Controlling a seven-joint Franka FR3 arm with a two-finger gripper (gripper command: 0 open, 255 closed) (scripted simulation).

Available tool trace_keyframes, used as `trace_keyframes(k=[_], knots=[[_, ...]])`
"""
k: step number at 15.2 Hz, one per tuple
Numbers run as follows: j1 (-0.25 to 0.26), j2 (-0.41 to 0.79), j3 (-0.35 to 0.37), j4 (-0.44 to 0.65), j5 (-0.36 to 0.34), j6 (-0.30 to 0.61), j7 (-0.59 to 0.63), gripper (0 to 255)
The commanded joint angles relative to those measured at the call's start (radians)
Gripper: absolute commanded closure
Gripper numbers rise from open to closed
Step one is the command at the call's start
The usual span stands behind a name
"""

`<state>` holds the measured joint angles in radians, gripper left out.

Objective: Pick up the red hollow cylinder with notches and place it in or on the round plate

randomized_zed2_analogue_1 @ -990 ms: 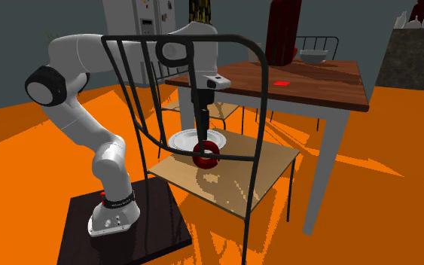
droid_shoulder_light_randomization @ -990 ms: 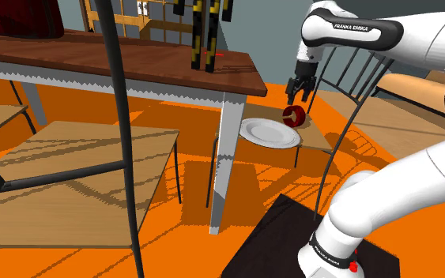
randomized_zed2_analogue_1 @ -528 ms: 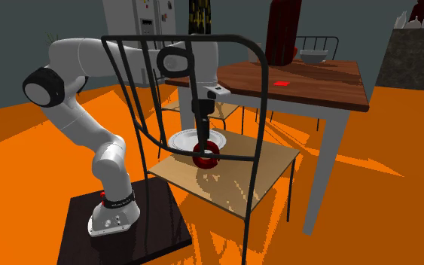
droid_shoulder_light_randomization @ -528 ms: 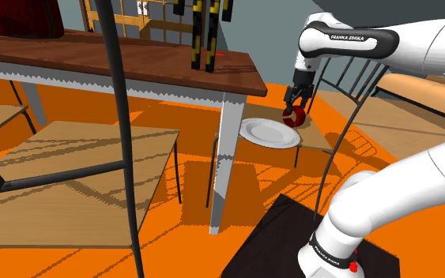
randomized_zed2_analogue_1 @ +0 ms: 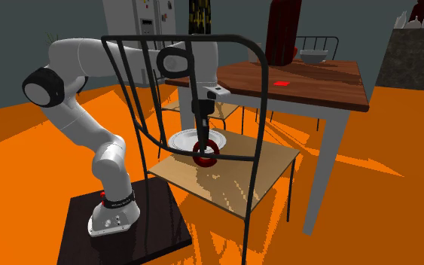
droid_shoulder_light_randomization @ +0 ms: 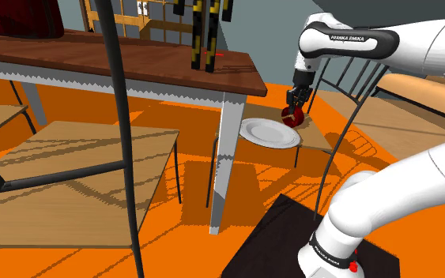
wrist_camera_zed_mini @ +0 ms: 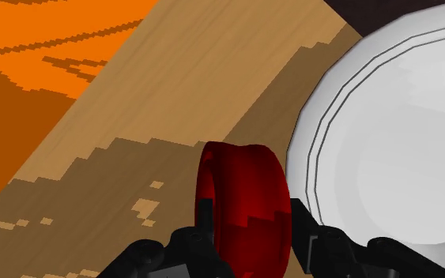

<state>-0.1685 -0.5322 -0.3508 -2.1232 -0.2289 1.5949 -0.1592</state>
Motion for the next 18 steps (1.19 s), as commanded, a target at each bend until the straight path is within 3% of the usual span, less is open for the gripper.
trace_keyframes(k=[1, 8, 18], knots=[[0.000, 0.001, 0.000, -0.001, 0.000, 0.000, 0.000, 255], [0.000, 0.001, 0.000, -0.001, 0.000, 0.000, 0.000, 255], [0.009, 0.037, 0.010, 0.163, 0.015, -0.128, -0.016, 255]])
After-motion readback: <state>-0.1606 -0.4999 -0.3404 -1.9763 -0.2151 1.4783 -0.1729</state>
